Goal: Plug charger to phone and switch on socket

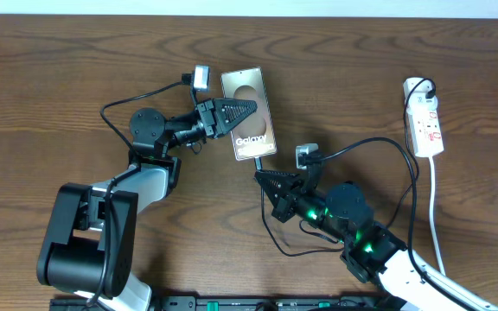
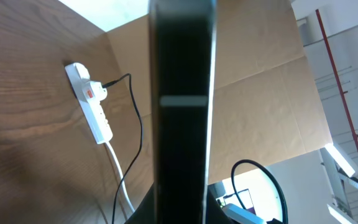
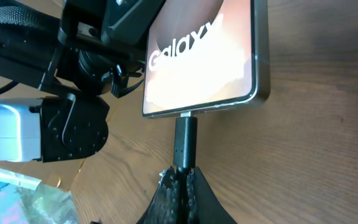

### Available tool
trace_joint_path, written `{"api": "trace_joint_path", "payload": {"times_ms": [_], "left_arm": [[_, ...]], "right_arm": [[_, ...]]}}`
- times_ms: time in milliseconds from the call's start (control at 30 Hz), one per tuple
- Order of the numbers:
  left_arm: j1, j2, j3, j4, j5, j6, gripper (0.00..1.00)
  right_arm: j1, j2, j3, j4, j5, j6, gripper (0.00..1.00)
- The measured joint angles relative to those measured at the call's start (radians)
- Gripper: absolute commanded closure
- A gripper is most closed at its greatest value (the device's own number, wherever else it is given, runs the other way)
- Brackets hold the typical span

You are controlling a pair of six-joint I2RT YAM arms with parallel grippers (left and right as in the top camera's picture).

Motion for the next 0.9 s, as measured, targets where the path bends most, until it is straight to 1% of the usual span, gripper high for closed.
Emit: {"api": "trace_joint_path", "payload": {"times_ms": [467,900], "left_arm": [[-0.024,0.000,0.018,0.005,-0.015,0.008,0.92],[-0.031,-0.003,0.041,0.012,-0.034,0.006,0.93]], "right_arm": [[-0.001,0.006,-0.027,0.076,0.027,-0.011,0.99],[-0.032,0.012,-0.045,0.177,0.003,-0.019,0.99]]}}
